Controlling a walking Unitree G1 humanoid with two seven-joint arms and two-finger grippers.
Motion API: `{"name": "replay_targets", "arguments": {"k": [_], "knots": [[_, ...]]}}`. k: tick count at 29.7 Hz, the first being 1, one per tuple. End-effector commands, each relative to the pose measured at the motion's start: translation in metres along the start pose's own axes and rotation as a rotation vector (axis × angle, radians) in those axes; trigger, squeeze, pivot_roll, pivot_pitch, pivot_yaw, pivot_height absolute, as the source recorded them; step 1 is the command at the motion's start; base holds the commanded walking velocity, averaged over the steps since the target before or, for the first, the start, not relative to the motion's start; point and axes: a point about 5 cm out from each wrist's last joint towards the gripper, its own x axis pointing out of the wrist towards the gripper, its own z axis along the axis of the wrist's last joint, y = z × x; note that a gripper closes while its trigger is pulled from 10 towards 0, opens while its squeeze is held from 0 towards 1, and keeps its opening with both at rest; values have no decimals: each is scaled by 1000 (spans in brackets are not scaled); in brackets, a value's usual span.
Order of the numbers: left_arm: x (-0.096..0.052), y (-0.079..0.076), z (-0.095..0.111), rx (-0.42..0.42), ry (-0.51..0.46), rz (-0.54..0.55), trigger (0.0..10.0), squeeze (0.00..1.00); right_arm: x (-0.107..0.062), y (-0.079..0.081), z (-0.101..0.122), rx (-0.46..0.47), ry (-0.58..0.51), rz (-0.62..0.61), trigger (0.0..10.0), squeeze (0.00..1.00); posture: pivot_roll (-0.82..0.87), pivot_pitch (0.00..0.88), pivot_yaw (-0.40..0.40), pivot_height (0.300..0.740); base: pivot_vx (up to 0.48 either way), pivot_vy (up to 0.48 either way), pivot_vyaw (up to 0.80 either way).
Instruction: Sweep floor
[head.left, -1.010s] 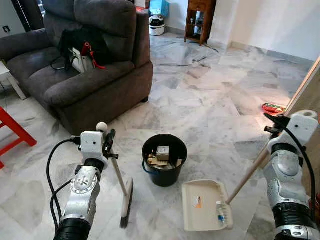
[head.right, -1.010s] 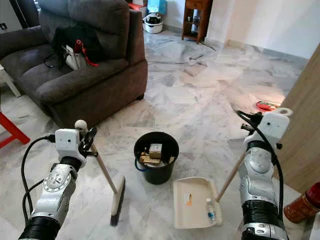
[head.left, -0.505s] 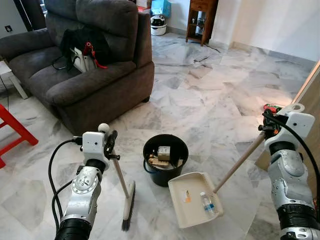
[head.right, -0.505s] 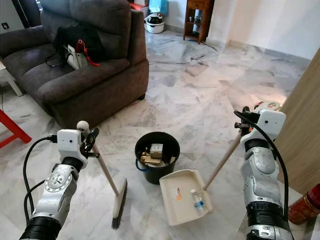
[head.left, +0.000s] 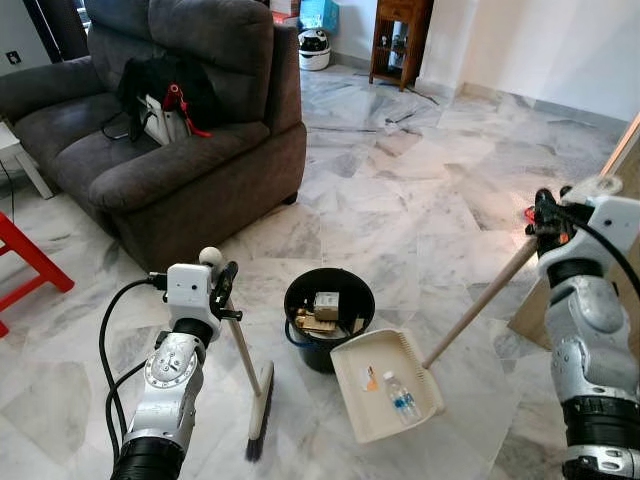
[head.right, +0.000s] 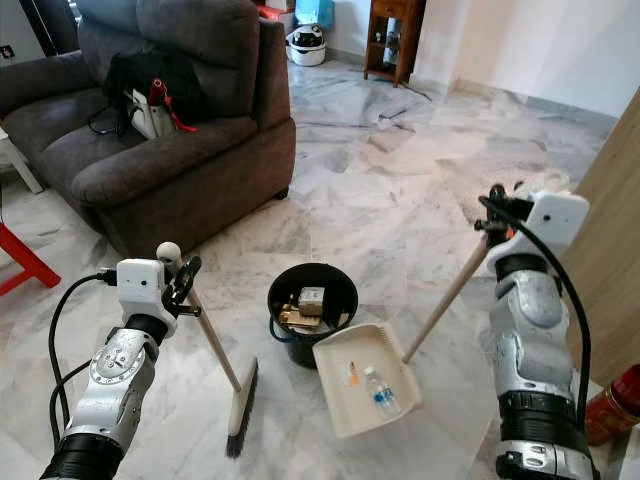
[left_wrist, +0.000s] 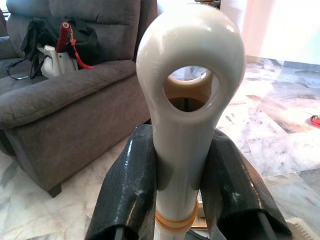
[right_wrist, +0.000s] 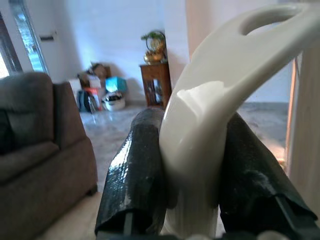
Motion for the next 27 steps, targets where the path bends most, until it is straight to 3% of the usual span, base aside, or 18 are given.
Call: {"name": "replay_targets", "arguments": {"k": [1, 10, 14, 20, 27], "knots": [[2, 0, 12, -7, -50, -6, 10000, 0, 10, 6, 42, 40, -149, -2, 10000, 0, -58, 0, 19, 740, 0, 0, 0], [2, -1, 11, -11, -48, -10, 10000, 0, 14, 12, 64, 38, -189, -2, 10000, 0, -58, 0, 18, 740, 0, 0, 0], [3, -1, 11, -13, -47, -11, 10000, 0, 16, 13, 72, 127, -198, -12, 10000, 0, -55, 0, 16, 740, 0, 0, 0], [3, -1, 11, -14, -48, -10, 10000, 0, 16, 18, 72, 141, -190, -21, 10000, 0, -56, 0, 15, 740, 0, 0, 0], [3, -1, 12, -14, -50, -10, 10000, 0, 18, 32, 85, 212, -252, -46, 10000, 0, -58, 0, 16, 740, 0, 0, 0]]}}
